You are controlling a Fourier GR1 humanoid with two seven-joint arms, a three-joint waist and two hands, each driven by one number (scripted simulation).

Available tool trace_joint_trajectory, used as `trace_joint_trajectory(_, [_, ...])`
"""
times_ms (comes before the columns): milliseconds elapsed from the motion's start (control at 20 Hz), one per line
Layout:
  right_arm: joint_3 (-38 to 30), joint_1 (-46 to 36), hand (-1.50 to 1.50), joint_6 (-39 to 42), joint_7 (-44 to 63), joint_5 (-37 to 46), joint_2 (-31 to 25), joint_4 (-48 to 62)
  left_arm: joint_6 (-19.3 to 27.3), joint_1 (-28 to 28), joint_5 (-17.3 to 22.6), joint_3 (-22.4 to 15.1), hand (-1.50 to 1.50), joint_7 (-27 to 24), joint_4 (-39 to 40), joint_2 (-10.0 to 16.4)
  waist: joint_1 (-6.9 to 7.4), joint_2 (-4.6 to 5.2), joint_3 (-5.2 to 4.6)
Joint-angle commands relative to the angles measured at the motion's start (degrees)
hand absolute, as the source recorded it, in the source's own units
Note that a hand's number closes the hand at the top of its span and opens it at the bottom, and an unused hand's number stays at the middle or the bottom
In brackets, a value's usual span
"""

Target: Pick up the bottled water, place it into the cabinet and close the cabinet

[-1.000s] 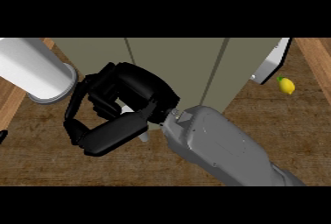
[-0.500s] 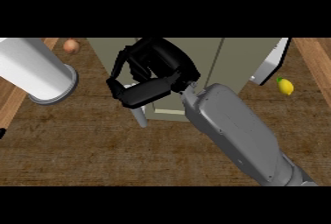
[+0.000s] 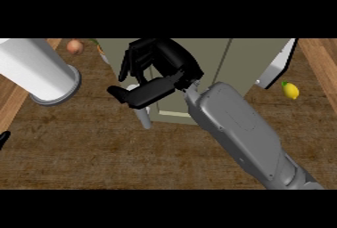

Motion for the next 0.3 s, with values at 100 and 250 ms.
trace_joint_trajectory(100, [-6.8, -3.2, -1.50, -3.6, -2.8, 3.3, -5.6, 7.2, 1.4, -2.9, 1.0, 0.8, -1.50, 2.5, -1.0, 0.1, -1.37, 1.78, 0.70])
trace_joint_trajectory(250, [-7.0, -2.8, -1.50, -3.0, -4.3, 3.1, -4.8, 7.7, 2.0, -3.3, 0.0, -0.9, -1.50, 2.6, -0.3, -1.6, -1.59, 1.85, 0.67])
